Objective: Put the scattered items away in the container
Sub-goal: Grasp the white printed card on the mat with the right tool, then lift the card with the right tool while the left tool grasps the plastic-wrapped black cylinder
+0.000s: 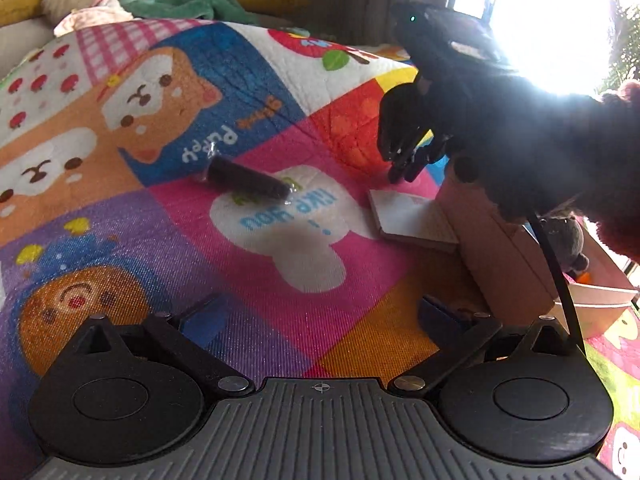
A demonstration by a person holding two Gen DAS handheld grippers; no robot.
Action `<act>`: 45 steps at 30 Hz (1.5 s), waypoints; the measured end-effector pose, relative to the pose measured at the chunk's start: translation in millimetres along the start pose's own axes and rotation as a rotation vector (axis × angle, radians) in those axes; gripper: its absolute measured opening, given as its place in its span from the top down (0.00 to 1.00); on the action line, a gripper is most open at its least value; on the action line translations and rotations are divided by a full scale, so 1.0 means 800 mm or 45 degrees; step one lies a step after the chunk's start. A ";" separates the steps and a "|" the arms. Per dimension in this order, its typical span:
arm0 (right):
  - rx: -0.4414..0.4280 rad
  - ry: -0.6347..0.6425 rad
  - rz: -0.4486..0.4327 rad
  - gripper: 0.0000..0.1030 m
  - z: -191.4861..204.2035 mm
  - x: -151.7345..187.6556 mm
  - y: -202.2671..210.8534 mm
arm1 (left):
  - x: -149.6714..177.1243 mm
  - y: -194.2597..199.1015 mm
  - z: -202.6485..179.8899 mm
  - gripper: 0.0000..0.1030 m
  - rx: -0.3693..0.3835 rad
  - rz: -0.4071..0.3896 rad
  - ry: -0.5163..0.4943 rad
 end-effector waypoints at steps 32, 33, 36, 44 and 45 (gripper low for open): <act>-0.492 -0.004 0.080 0.87 -0.028 0.294 0.179 | 0.077 0.087 -0.073 0.00 0.031 0.202 -0.537; -0.499 -0.031 0.073 0.86 -0.038 0.302 0.181 | 0.077 0.092 -0.075 0.00 0.043 0.200 -0.547; -0.535 -0.125 0.043 0.81 -0.067 0.329 0.186 | 0.080 0.114 -0.088 0.00 0.192 0.210 -0.555; -0.457 -0.215 -0.161 0.70 -0.126 0.366 0.186 | 0.132 0.134 -0.167 0.00 0.374 0.294 -0.812; -0.475 -0.232 -0.174 0.70 -0.130 0.371 0.185 | 0.134 0.129 -0.170 0.00 0.336 0.289 -0.843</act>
Point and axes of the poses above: each gripper's, at about its wrist camera, not at the fingertips, and y roughly against the way its jaws point, z to its left, x to its underside, the point moved 5 cm from there along -y, roughly the way its jaws point, and after that the axes turned 3 degrees about -z, right-handed, at the moved point
